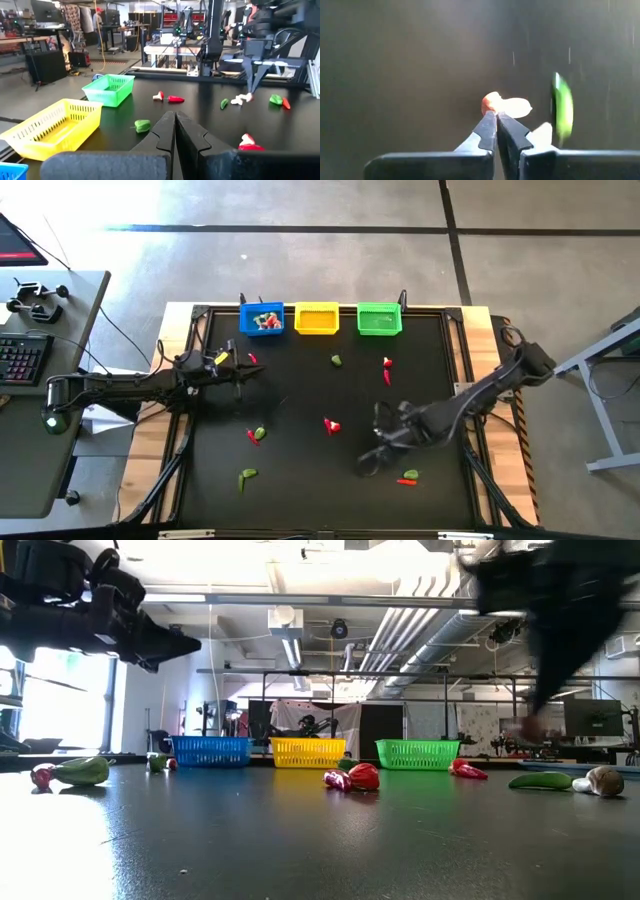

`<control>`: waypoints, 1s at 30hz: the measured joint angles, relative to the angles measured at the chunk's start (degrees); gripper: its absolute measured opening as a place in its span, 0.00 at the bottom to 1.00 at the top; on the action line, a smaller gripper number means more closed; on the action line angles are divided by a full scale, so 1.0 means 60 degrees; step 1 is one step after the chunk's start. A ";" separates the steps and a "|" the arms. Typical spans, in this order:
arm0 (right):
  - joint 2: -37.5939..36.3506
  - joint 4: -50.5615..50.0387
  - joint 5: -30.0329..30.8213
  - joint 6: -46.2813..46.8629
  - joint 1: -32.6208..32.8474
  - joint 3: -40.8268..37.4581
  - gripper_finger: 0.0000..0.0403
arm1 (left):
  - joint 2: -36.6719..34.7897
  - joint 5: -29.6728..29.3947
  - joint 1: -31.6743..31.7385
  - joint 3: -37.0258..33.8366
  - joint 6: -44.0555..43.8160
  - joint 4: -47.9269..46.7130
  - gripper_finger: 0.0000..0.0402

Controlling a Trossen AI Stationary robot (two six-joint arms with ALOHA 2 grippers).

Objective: Sort produce into baskets
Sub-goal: Put the brown mushroom into the blue bin

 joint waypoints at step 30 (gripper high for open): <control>0.4861 1.1846 -0.1041 -0.8795 -0.6202 0.2035 0.00 | 0.0001 0.1120 -0.0011 -0.0062 -0.0091 0.0491 0.00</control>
